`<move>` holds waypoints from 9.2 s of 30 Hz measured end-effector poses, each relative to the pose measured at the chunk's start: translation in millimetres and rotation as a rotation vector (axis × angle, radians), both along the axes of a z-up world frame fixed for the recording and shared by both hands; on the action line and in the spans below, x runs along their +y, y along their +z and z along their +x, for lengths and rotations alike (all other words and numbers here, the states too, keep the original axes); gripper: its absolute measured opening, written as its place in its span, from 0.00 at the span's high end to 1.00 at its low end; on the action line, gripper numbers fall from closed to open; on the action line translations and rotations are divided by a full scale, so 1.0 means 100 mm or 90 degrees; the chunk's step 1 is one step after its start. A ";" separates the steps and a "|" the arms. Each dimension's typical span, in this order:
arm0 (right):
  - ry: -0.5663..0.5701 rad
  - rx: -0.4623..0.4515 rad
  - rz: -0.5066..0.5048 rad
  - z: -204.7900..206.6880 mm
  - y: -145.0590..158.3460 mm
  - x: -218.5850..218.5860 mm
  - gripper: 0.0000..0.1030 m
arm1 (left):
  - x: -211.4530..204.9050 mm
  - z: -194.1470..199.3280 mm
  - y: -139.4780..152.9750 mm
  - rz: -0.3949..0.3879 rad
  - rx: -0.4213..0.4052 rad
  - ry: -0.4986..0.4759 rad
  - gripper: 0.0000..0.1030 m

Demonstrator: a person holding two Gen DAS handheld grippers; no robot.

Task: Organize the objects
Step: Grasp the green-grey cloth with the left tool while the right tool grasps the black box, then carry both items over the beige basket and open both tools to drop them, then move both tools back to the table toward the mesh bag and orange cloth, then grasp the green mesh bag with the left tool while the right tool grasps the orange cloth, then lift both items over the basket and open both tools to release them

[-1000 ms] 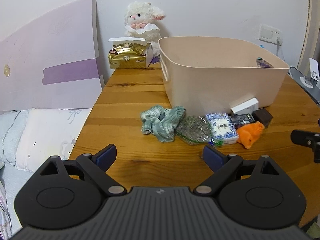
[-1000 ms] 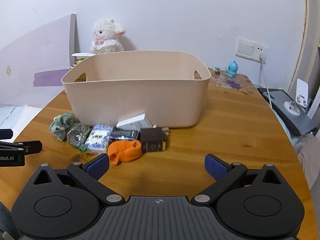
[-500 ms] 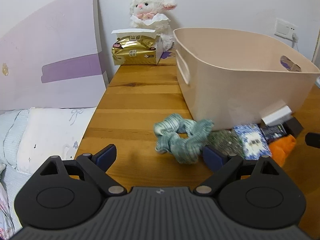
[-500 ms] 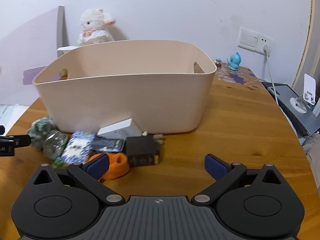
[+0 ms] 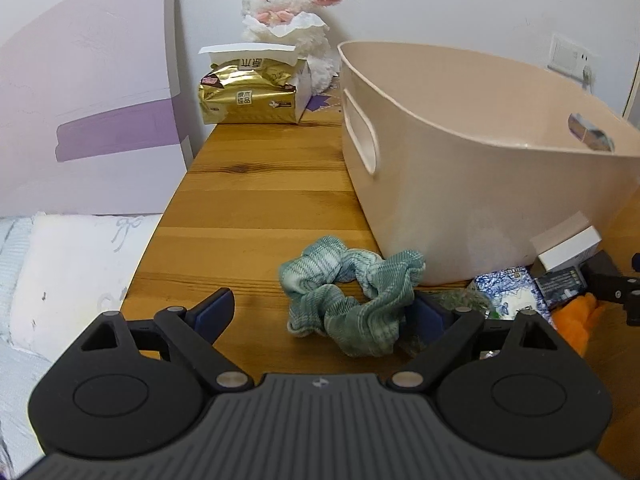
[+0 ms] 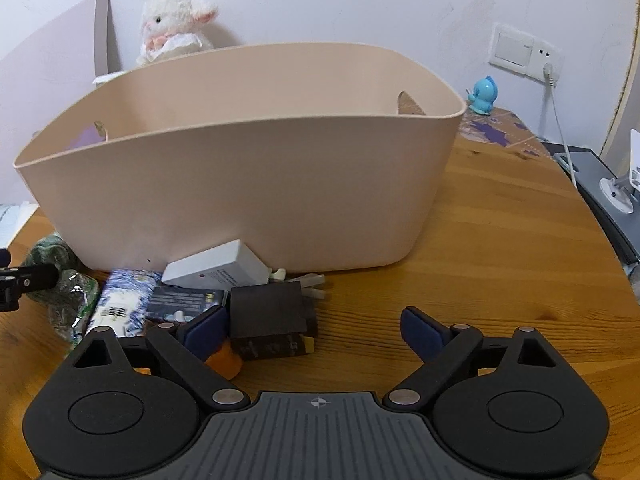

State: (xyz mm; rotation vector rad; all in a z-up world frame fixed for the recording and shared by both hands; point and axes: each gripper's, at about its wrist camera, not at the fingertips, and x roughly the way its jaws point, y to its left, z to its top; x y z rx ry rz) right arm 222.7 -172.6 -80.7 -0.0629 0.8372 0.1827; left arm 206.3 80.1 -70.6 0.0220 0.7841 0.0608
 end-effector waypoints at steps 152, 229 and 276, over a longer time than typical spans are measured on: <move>0.072 0.057 0.004 -0.23 0.01 0.01 0.00 | -0.36 -0.20 -0.04 -0.052 0.034 -0.009 0.16; 0.010 -0.211 0.063 -0.56 1.38 -0.50 0.89 | -0.56 -0.58 1.07 -0.009 -0.195 -0.078 0.76; 0.008 -0.166 0.034 0.14 1.21 -0.24 0.11 | -0.68 0.28 0.93 -0.017 -0.113 -0.029 0.23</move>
